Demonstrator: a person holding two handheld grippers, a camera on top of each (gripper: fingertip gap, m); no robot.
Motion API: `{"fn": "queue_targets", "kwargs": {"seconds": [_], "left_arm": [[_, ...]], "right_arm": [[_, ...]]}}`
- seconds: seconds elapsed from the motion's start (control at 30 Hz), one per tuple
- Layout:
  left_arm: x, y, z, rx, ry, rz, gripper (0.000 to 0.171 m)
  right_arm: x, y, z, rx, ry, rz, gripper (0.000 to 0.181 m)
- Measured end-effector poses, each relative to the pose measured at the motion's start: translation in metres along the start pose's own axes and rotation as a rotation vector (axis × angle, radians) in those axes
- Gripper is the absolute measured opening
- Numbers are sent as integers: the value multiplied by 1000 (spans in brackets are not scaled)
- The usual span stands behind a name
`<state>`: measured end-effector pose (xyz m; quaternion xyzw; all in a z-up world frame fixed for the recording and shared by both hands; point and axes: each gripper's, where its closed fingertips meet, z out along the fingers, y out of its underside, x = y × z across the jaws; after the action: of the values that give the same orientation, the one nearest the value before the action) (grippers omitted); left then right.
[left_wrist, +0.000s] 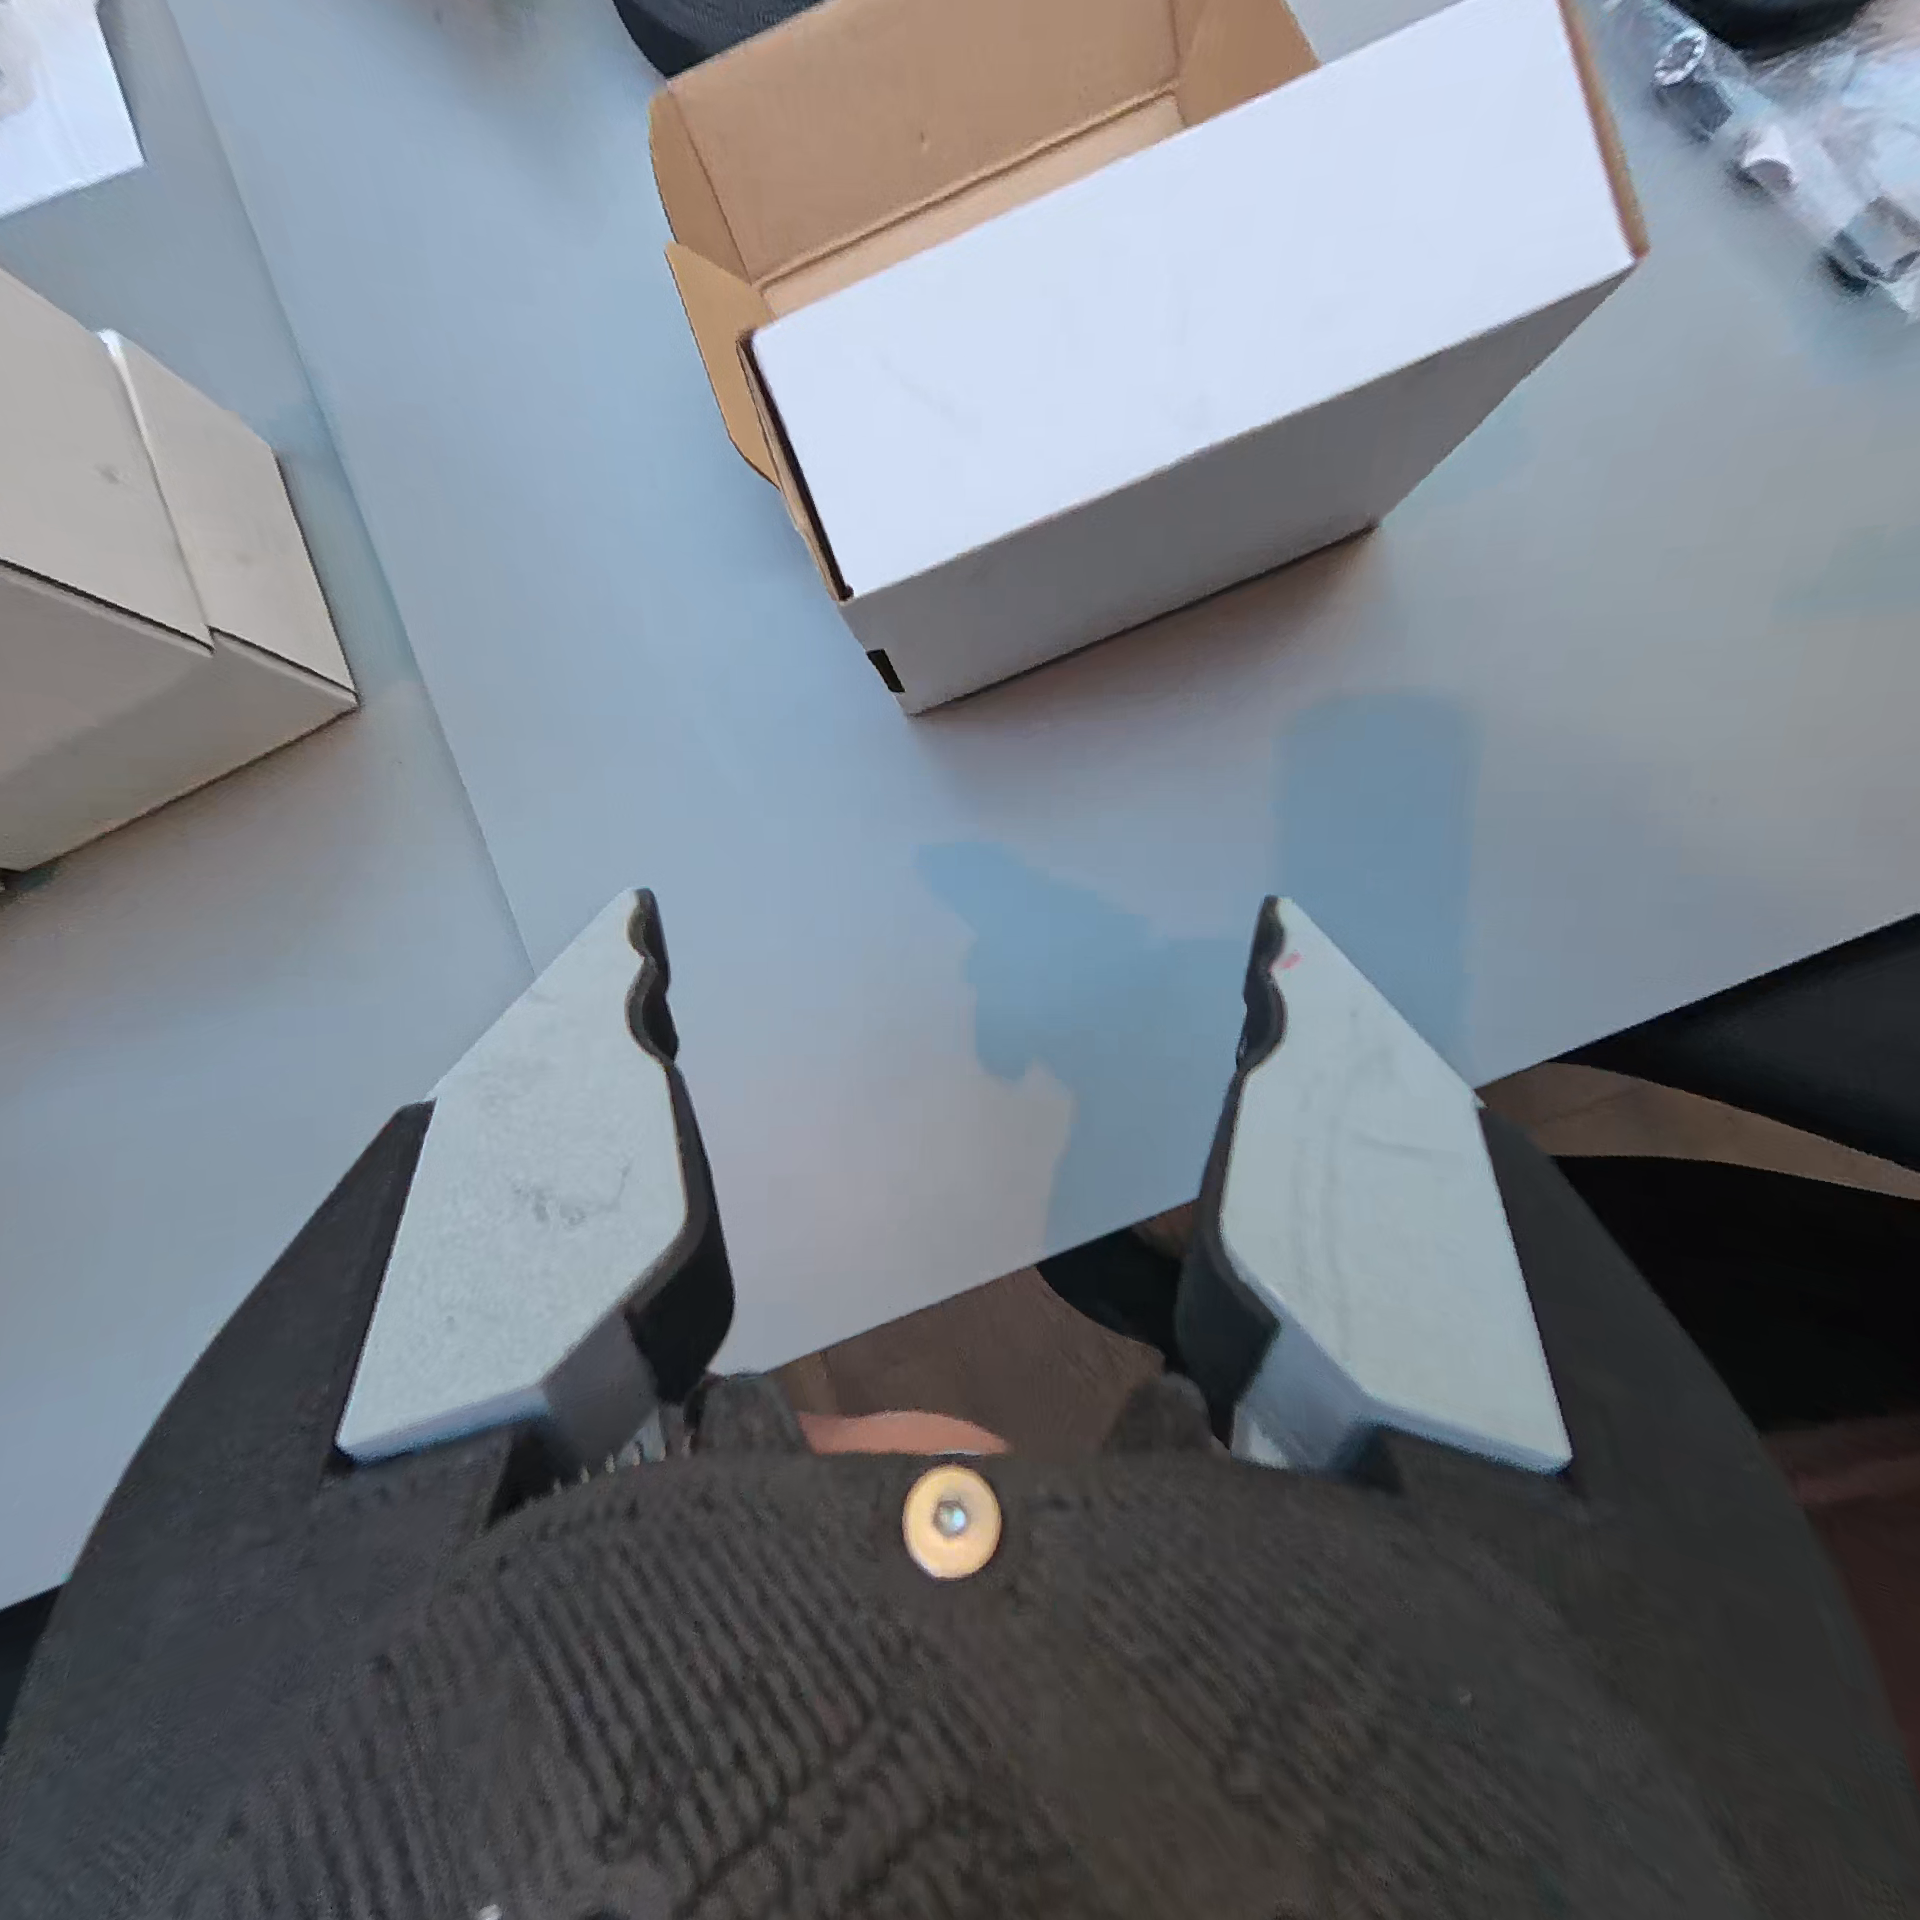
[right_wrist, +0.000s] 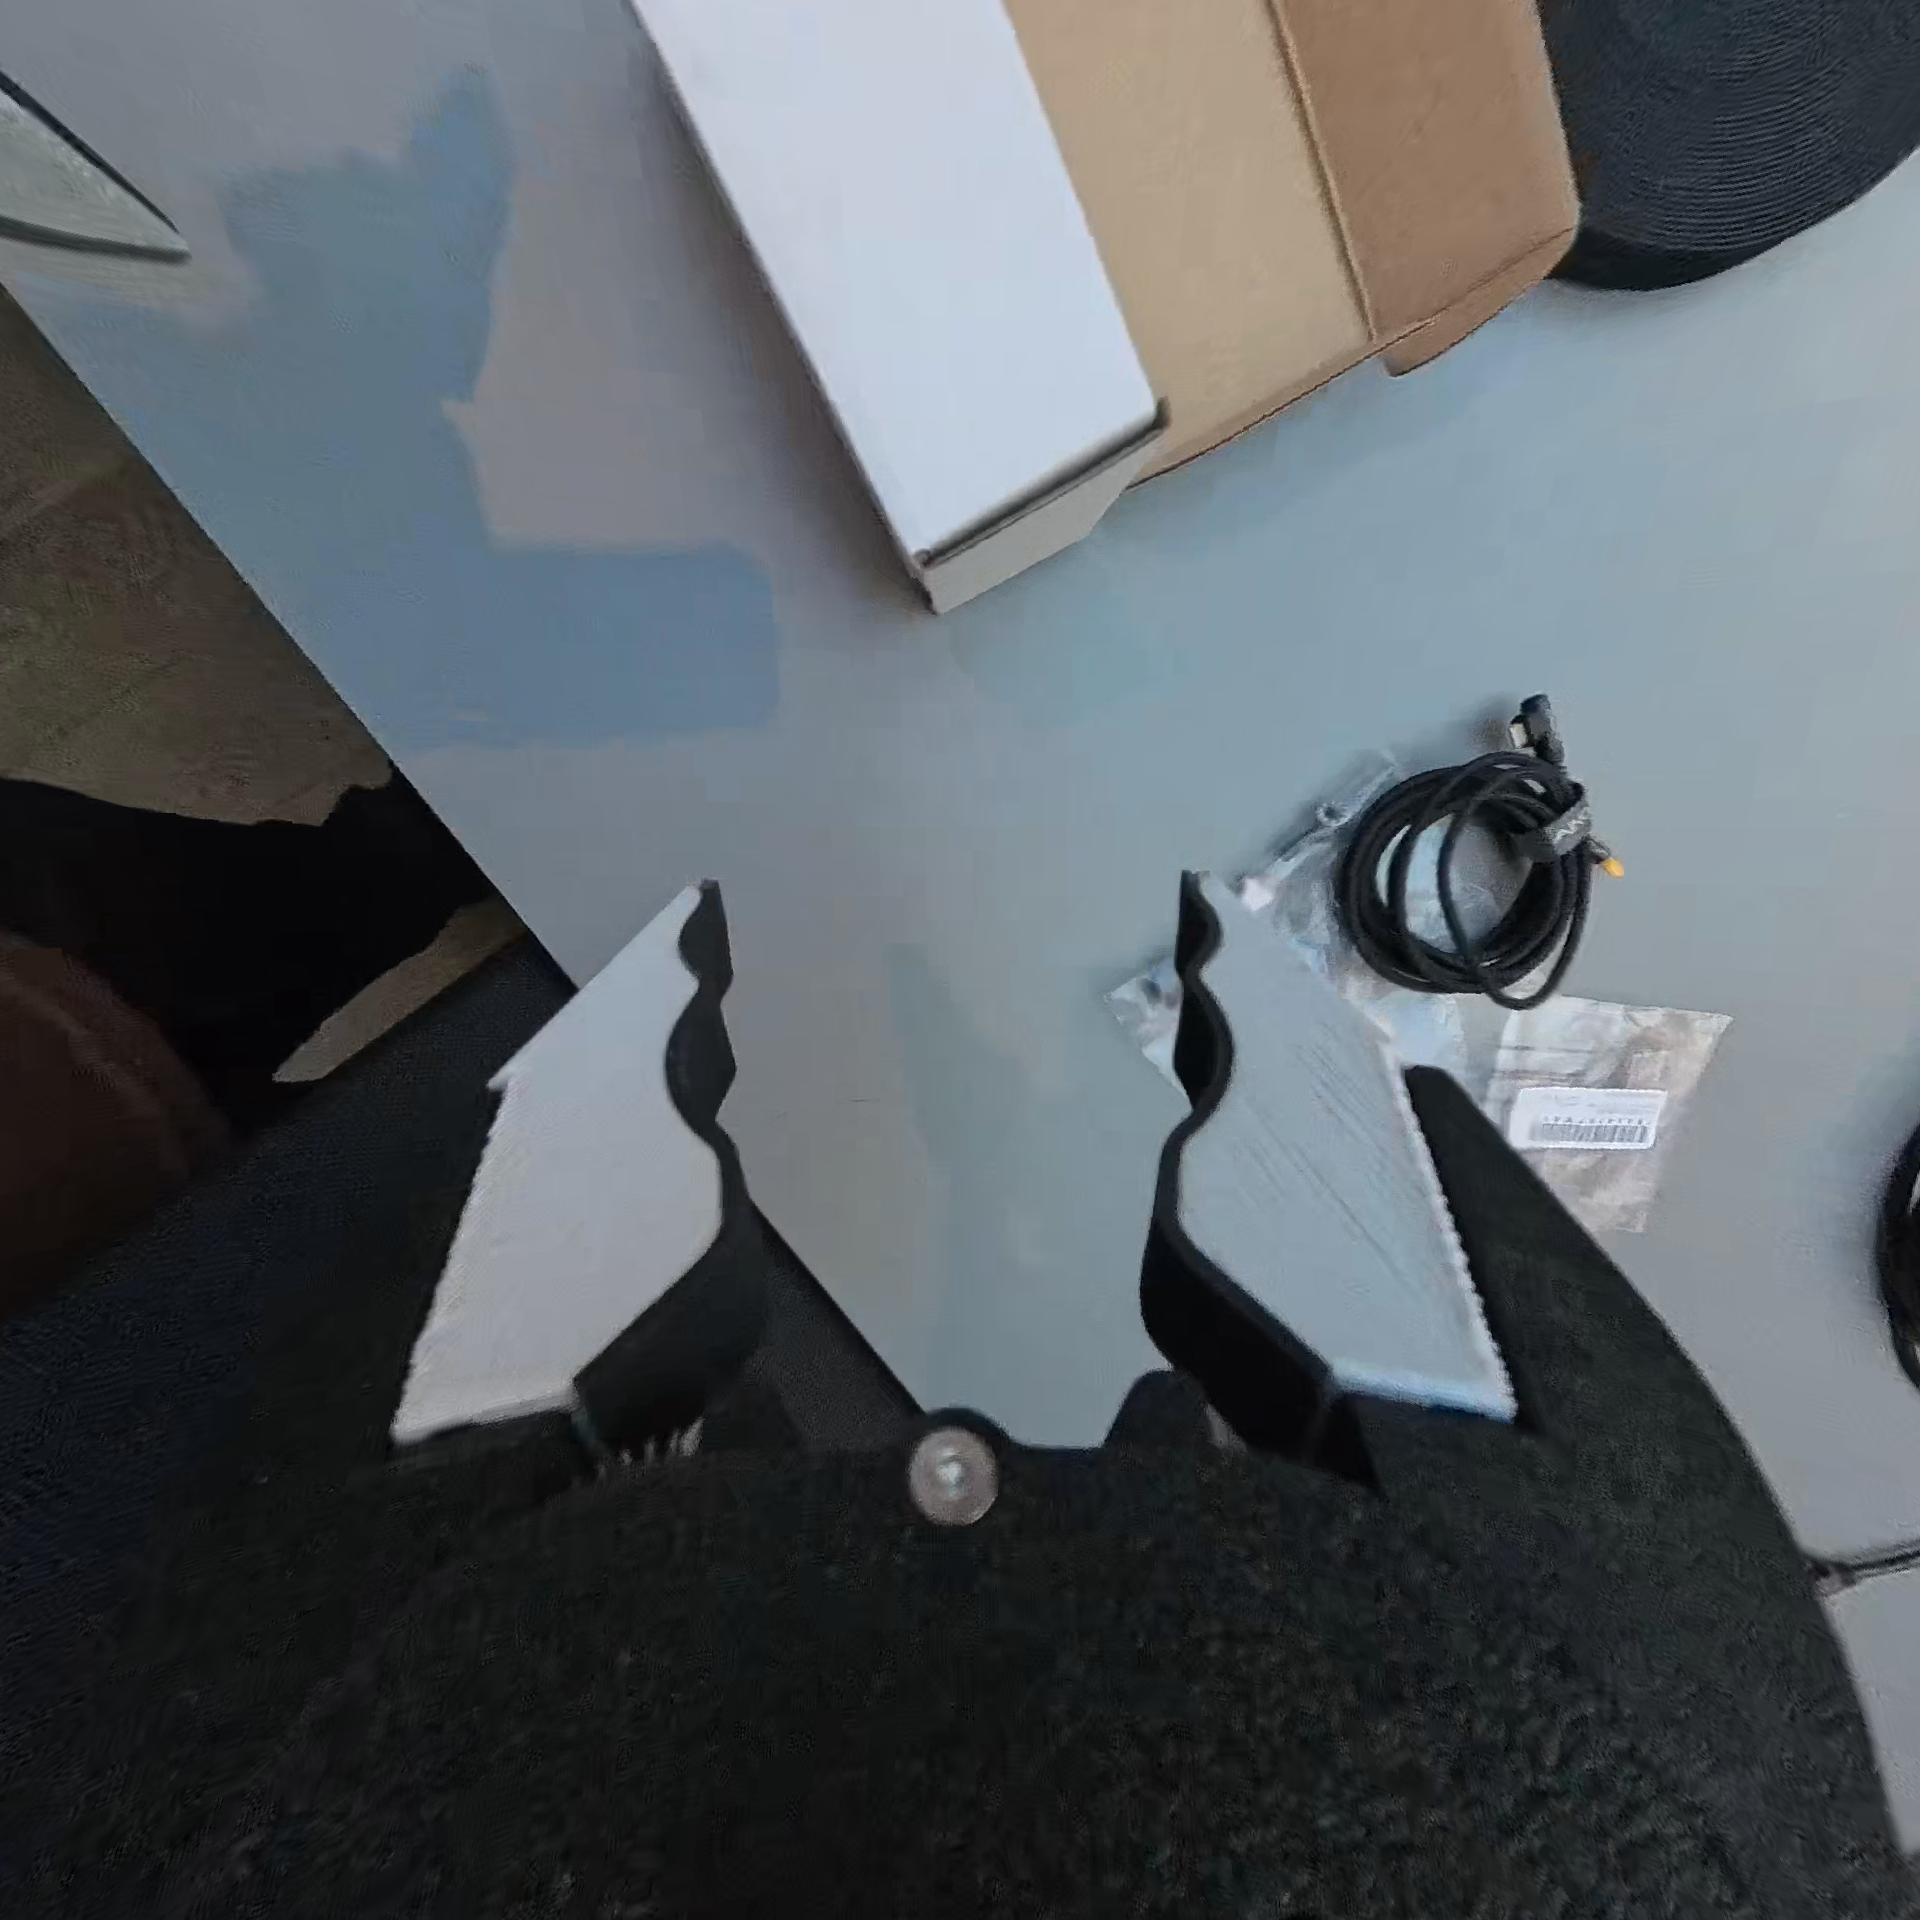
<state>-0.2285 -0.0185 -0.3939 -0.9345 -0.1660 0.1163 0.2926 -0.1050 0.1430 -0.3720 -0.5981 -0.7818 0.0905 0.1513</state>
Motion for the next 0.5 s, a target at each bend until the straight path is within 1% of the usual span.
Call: {"fn": "queue_targets", "kwargs": {"seconds": [0.13,0.23,0.27,0.3,0.33,0.43,0.5], "left_arm": [[-4,-10,-1,20,-10,33,106],[-3,-27,-3,82,-4,137,103],[-5,-32,-4,90,-14,177,103],[-4,-35,-4,84,-4,214,99],[-5,-37,-3,72,-2,227,99],[-2,-38,-8,63,35,190,98],[2,-30,-12,57,50,150,95]], "right_arm": [[14,-15,-14,96,-4,46,85],[9,-23,-16,129,-44,17,85],[6,-25,-15,128,-48,-10,84],[6,-27,-14,127,-40,-38,84],[7,-32,-13,132,-26,-68,83],[2,-60,-7,164,-60,-198,83],[-6,-77,8,129,-129,-294,81]]}}
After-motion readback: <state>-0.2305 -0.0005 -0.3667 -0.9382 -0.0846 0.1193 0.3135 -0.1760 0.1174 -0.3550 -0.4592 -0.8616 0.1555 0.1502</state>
